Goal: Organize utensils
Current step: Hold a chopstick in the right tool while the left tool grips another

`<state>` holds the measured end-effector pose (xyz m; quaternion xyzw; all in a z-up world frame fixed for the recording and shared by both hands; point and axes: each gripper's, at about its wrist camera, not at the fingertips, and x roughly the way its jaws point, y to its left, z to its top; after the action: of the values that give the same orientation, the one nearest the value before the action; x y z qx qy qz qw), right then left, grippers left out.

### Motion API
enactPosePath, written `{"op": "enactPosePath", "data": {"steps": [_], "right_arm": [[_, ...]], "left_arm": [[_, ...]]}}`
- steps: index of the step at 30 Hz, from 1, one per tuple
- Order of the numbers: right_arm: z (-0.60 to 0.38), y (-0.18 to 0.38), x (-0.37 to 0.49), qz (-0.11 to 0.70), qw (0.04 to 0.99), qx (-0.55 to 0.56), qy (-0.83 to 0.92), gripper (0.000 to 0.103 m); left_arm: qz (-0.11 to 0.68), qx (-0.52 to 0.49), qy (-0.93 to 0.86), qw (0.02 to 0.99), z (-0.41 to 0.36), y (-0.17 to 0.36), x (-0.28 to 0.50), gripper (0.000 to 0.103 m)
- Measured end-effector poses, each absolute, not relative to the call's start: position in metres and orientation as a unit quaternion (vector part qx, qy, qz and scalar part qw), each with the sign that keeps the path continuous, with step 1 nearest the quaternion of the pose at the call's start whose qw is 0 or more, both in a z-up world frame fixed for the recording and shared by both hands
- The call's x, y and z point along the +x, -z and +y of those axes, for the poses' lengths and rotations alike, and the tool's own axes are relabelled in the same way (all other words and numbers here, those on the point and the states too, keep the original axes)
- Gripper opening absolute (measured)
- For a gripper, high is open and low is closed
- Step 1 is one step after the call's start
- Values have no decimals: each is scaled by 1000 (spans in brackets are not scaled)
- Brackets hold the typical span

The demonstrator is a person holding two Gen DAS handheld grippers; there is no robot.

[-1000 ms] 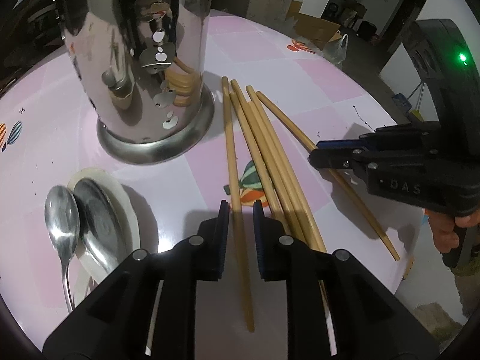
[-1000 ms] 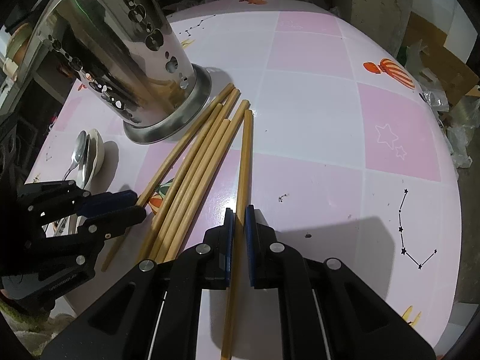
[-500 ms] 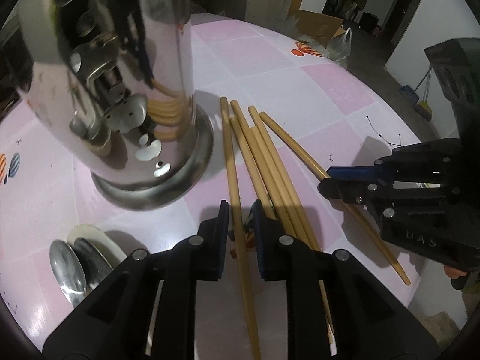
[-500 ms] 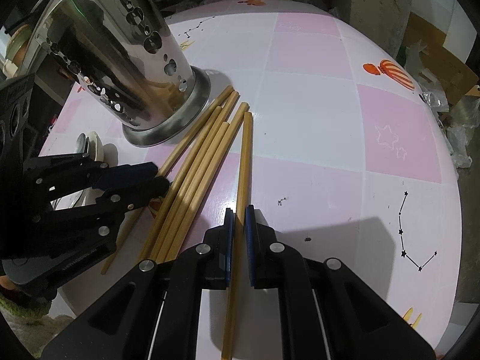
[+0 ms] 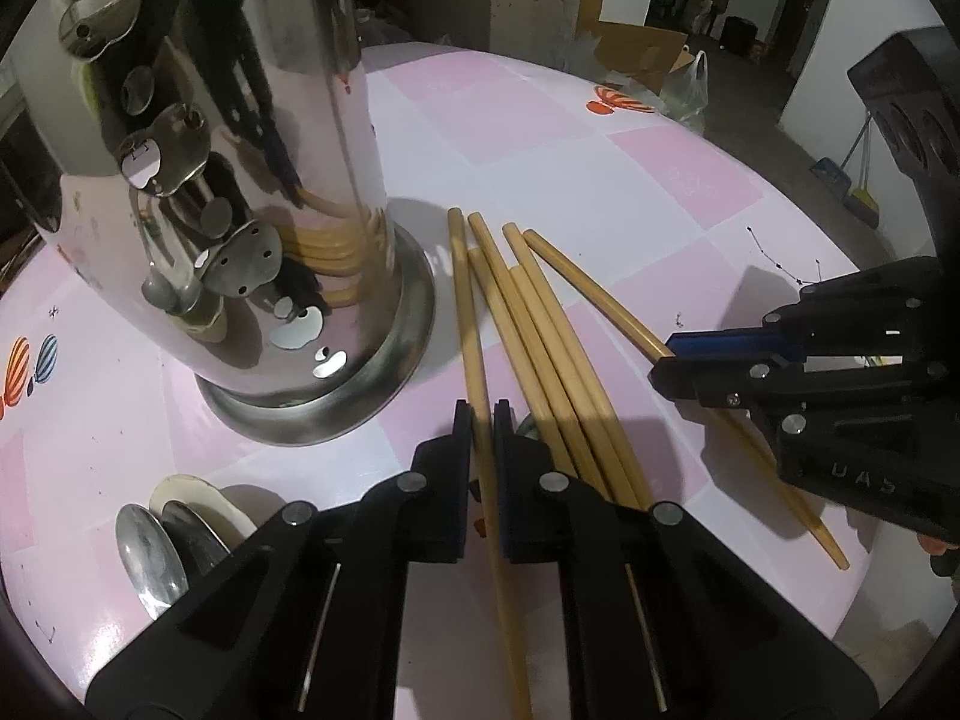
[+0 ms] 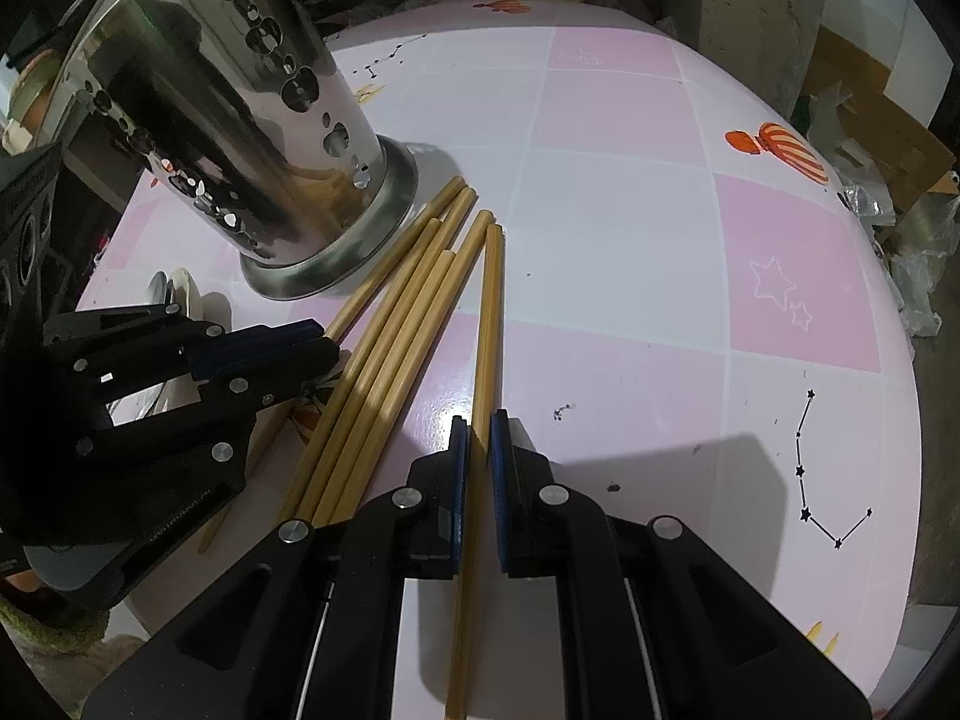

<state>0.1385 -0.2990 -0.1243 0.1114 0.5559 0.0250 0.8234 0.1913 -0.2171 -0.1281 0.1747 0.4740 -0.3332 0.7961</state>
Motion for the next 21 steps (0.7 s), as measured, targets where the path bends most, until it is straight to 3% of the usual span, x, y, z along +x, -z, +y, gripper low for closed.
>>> {"op": "enactPosePath", "data": {"steps": [21], "right_arm": [[-316,120,125,542,826,151,-21,7]], "left_arm": [[468,136,342,803,-195,112,183,5]]}}
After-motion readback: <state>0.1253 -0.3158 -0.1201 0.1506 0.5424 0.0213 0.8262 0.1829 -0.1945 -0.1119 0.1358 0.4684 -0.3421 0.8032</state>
